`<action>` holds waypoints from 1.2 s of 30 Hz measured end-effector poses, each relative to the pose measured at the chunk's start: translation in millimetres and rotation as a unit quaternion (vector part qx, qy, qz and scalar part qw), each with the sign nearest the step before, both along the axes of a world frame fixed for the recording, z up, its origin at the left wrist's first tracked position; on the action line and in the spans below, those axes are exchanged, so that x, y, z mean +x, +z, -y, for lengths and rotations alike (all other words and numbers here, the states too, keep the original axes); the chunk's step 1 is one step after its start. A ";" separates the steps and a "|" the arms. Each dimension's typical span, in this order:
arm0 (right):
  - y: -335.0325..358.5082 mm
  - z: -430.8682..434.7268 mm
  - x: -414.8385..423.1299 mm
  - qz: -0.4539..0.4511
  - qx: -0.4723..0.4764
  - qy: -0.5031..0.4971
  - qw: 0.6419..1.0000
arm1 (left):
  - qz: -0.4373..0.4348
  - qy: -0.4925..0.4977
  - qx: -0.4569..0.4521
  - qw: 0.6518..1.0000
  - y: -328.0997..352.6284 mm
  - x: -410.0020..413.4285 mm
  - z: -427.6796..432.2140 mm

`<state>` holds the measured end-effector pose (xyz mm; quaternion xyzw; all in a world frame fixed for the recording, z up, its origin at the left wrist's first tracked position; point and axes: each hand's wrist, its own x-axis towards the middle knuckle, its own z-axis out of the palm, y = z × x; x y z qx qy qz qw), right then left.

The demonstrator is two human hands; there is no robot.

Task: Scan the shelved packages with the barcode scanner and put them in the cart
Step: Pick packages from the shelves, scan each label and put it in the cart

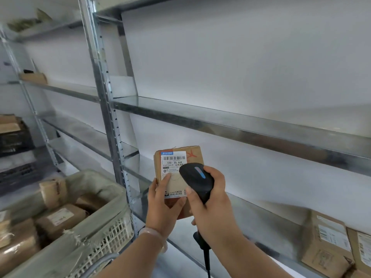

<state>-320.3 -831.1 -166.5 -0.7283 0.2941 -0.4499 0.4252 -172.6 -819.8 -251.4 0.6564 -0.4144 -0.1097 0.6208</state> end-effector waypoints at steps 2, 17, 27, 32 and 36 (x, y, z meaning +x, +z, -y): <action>-0.8 -6.7 17.8 -0.005 -0.001 0.009 1.000 | 0.003 0.014 0.003 1.000 -0.9 15.8 -8.1; -12.7 -54.3 166.5 -0.036 -0.027 0.056 0.997 | -0.043 0.061 0.006 0.997 -12.8 152.4 -76.1; -48.0 -73.6 268.3 -0.099 -0.007 0.109 0.989 | -0.059 0.135 0.096 0.984 -28.2 261.0 -145.0; -71.3 -82.6 314.8 -0.126 0.010 0.133 0.983 | -0.089 0.193 0.146 0.966 -38.7 316.9 -177.5; -79.8 -84.0 342.2 -0.138 0.012 0.139 0.981 | -0.108 0.205 0.213 0.949 -41.8 367.9 -184.6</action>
